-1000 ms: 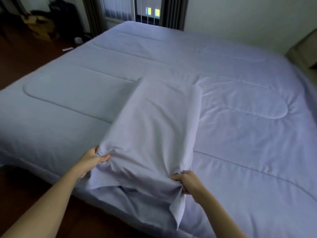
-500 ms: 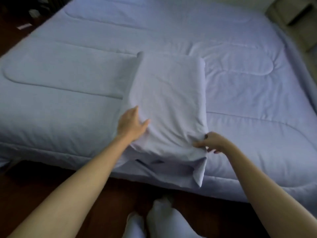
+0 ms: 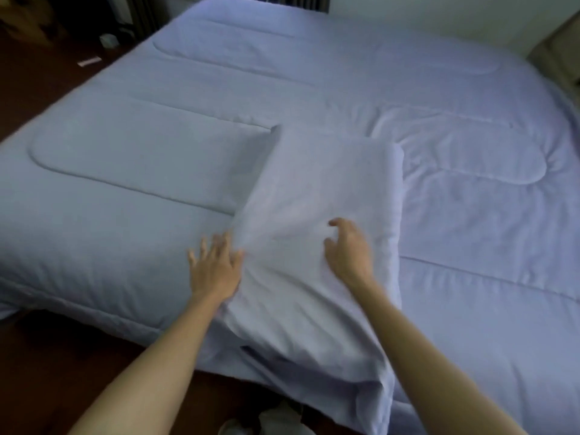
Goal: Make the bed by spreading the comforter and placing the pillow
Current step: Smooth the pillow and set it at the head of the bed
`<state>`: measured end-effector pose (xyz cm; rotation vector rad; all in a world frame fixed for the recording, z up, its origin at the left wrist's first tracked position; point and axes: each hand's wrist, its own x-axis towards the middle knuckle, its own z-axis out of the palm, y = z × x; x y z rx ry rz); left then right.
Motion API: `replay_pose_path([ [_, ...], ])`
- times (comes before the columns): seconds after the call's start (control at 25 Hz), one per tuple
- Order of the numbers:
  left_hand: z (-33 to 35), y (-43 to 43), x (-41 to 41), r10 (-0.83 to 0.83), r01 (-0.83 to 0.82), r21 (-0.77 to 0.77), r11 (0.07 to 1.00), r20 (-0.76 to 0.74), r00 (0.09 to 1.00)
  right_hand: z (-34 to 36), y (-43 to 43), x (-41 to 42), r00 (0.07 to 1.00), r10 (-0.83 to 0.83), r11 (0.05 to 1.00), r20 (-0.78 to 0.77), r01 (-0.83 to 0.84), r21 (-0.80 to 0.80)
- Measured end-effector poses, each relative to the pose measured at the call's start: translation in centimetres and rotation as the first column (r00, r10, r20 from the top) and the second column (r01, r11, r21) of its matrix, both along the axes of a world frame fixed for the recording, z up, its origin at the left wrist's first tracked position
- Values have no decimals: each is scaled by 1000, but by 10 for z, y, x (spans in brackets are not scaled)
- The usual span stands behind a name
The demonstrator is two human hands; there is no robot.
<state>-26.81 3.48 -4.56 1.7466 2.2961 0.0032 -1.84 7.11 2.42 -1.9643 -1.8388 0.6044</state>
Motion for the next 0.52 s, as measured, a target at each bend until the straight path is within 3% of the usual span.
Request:
replay_pose_path([
  [0.08,11,7,-12,129,-130,-45,990,-22,991,-29,-15,-42,927,348,935,140,-332,-123],
  [0.16,17,14,-14,24,-22,77,997,-34,999,-45,-16,-38,811,501,866,302,-467,-179],
  [0.24,20,28,-5,-83,88,177,980,-36,996,-47,10,-1,828,395,919,398,-365,-152],
  [0.36,23,58,52,-312,285,287,915,51,949,-38,45,75,885,100,979,454,-6,-204],
  [0.44,23,82,102,-555,515,254,819,123,822,-21,64,109,888,-85,934,452,230,-275],
  [0.52,16,109,129,-688,669,180,721,77,721,-2,74,109,844,-212,911,492,353,-214],
])
